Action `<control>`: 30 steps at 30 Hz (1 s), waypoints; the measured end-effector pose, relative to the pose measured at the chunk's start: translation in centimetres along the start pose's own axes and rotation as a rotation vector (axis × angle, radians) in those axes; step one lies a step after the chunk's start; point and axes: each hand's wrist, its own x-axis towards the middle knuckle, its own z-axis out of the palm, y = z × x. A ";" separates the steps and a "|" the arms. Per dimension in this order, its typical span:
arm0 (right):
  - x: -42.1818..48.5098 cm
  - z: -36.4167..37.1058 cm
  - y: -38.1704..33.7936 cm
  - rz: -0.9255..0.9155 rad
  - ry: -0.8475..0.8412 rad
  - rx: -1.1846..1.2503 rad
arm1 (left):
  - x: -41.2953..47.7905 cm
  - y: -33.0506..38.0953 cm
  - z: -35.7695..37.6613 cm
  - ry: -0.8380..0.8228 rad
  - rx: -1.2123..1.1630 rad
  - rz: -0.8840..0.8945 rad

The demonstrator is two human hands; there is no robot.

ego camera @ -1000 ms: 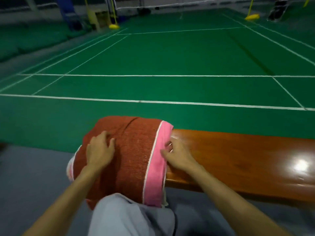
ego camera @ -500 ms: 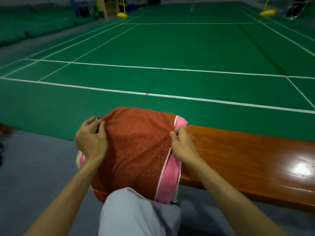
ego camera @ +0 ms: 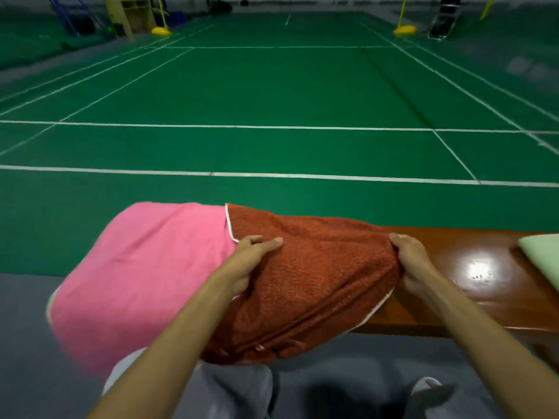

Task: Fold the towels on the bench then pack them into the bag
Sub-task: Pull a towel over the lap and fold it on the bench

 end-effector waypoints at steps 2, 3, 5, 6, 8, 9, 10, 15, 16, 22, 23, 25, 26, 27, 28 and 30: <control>1.2 -3.1 0.3 0.017 0.057 -0.013 | 0.5 -0.5 2.6 -0.055 -0.105 -0.063; 1.9 -4.5 0.3 0.023 0.085 -0.001 | 0.8 -0.9 3.6 -0.042 -0.112 -0.051; 3.2 -7.0 0.4 0.034 0.118 -0.008 | 1.4 -1.8 4.9 0.000 -0.068 0.001; 3.7 -7.9 0.6 0.036 0.111 -0.071 | 1.3 -2.0 5.4 0.019 -0.032 0.026; 4.3 -9.2 1.2 0.003 0.069 -0.273 | 1.3 -2.4 6.0 0.084 0.039 0.069; 4.4 -9.4 1.4 -0.042 0.052 -0.358 | 1.4 -2.6 6.1 0.119 0.077 0.092; 4.6 -9.5 1.6 -0.089 0.043 -0.416 | 1.6 -2.8 5.9 0.164 0.132 0.106; 5.4 -9.7 1.8 -0.426 0.158 -0.912 | 0.6 -3.2 4.6 0.287 0.802 0.214; 4.9 -9.5 1.7 -0.448 0.229 -1.039 | 0.5 -3.6 4.7 0.336 0.997 0.287; 0.9 -5.1 2.8 -0.652 0.103 -1.455 | 1.5 -5.0 7.4 0.127 1.321 0.641; 0.4 -4.2 3.6 -0.670 -0.062 -1.492 | 1.7 -5.6 7.9 0.067 1.363 0.653; -0.5 -3.1 5.5 -0.657 -0.298 -1.570 | 1.9 -6.6 8.2 0.026 1.405 0.680; -0.6 -3.1 6.0 -0.644 -0.342 -1.597 | 2.1 -6.9 8.1 0.026 1.413 0.685; -0.4 -3.5 6.3 -0.632 -0.348 -1.614 | 2.2 -7.0 7.8 0.023 1.422 0.682; 0.0 -4.0 6.2 -0.614 -0.320 -1.625 | 2.5 -6.8 7.4 0.013 1.427 0.680; 1.3 -5.8 5.7 -0.547 -0.225 -1.632 | 2.8 -6.3 6.9 -0.003 1.437 0.694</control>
